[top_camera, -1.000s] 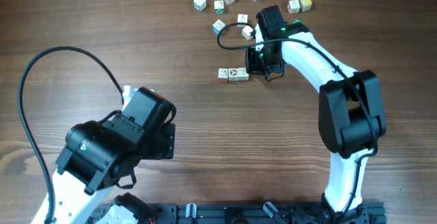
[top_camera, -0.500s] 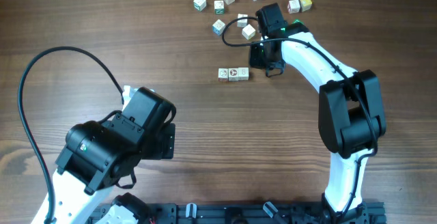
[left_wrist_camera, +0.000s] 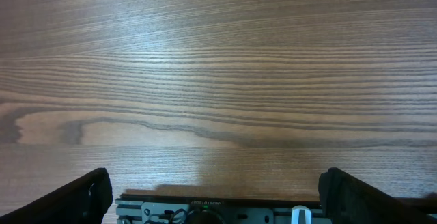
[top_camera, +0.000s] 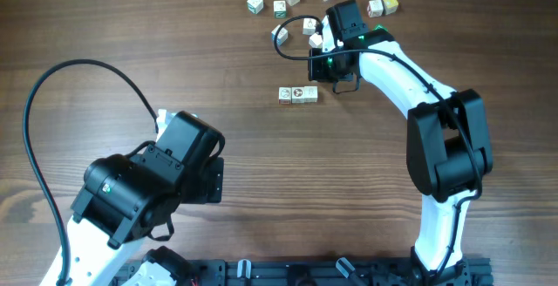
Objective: Form a horizontal line
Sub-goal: 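Raise the right gripper and move it left past the row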
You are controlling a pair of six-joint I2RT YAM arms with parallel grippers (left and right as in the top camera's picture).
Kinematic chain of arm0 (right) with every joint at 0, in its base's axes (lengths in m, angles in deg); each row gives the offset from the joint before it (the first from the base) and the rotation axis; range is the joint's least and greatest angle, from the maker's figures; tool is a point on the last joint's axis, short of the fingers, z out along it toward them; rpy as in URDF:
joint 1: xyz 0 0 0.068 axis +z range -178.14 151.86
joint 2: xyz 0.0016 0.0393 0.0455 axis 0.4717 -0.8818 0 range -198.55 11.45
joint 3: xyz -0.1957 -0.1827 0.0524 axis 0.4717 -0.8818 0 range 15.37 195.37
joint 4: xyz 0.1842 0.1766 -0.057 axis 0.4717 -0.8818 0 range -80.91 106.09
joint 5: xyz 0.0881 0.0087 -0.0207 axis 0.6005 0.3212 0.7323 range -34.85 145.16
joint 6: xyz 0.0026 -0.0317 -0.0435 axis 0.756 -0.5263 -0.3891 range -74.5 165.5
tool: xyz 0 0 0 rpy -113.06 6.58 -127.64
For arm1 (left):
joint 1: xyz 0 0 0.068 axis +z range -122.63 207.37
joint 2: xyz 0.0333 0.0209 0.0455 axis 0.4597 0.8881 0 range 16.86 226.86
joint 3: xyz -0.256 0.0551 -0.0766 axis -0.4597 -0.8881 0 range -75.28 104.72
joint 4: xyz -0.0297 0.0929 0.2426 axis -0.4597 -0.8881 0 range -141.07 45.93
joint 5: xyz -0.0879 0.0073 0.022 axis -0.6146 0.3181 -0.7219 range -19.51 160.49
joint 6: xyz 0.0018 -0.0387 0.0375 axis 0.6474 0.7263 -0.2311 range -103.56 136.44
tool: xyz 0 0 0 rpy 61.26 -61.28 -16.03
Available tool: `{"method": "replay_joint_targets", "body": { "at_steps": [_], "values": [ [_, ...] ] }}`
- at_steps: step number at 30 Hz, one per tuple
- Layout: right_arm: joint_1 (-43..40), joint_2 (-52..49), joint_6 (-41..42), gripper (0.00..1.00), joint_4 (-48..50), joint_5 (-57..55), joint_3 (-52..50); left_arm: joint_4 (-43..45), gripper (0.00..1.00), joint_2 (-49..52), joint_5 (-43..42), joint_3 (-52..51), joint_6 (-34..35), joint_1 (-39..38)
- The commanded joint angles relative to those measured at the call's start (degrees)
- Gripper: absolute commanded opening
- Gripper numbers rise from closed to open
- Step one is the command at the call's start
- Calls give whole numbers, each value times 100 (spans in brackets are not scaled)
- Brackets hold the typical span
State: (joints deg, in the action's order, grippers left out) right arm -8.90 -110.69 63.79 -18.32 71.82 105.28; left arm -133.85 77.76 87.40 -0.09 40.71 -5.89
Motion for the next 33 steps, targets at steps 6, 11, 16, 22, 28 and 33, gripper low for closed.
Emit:
{"method": "replay_joint_targets", "body": {
  "at_steps": [6, 11, 16, 22, 28, 33],
  "values": [
    [7, -129, -118, 5, 208, 334, 35, 15, 100, 0, 94, -31, -7, 22],
    [20, -129, -116, 5, 450, 1314, 35, 13, 100, 0, 94, -31, -7, 22],
    [166, -127, -118, 5, 470, 1390, 42, 15, 100, 0, 94, -31, -7, 22],
    [459, -127, -177, 5, 540, 1384, 42, 13, 100, 0, 94, -31, -7, 22],
    [656, -59, -157, 5, 417, 1386, 42, 15, 100, 0, 94, -31, -7, 22],
    [745, 142, -160, 5, 129, 1338, 42, 13, 100, 0, 94, -31, -7, 22]
  ]
}}
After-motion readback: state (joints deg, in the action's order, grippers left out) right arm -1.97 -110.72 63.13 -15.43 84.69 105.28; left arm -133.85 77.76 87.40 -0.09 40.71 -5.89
